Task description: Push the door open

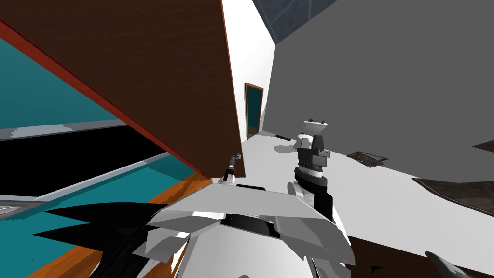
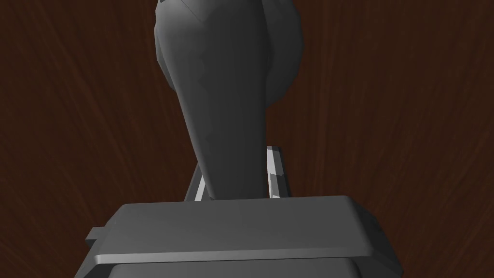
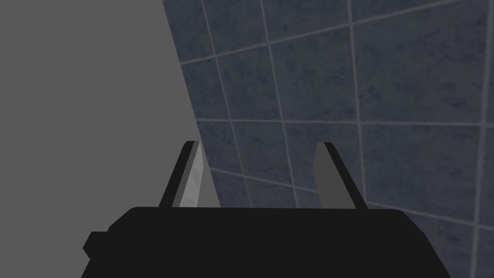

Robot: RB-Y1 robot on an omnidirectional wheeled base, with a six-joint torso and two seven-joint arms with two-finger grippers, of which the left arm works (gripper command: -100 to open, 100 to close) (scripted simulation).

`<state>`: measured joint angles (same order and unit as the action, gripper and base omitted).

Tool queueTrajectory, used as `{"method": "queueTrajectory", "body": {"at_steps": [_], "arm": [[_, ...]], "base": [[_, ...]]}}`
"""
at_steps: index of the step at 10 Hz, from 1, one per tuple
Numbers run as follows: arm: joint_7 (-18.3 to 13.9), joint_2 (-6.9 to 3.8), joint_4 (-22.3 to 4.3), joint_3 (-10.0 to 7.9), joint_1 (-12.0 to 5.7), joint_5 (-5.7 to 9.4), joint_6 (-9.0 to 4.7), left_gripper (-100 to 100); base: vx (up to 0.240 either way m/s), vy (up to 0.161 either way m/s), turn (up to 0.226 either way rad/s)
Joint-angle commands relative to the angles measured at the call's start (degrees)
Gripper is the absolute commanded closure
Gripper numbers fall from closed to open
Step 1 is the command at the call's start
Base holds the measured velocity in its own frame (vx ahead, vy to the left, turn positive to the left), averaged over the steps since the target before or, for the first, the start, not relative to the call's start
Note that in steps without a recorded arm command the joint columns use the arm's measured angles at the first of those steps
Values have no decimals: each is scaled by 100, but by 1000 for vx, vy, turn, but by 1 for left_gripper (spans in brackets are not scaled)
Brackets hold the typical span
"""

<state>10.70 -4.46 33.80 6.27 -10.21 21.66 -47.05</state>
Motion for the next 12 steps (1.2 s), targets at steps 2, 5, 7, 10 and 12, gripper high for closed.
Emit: {"method": "queueTrajectory", "body": {"at_steps": [2,5,7,10,12], "arm": [[51,-105,164,-181,64,93,29,100],[96,-108,145,-338,61,179,14,100],[129,-102,131,-452,59,243,3,100],[171,-84,113,-599,56,324,-11,100],[196,-65,103,-684,54,372,-19,100]], "base": [[150,-66,36],[180,-92,63],[157,-73,62],[180,-93,69],[165,-64,56]]}}
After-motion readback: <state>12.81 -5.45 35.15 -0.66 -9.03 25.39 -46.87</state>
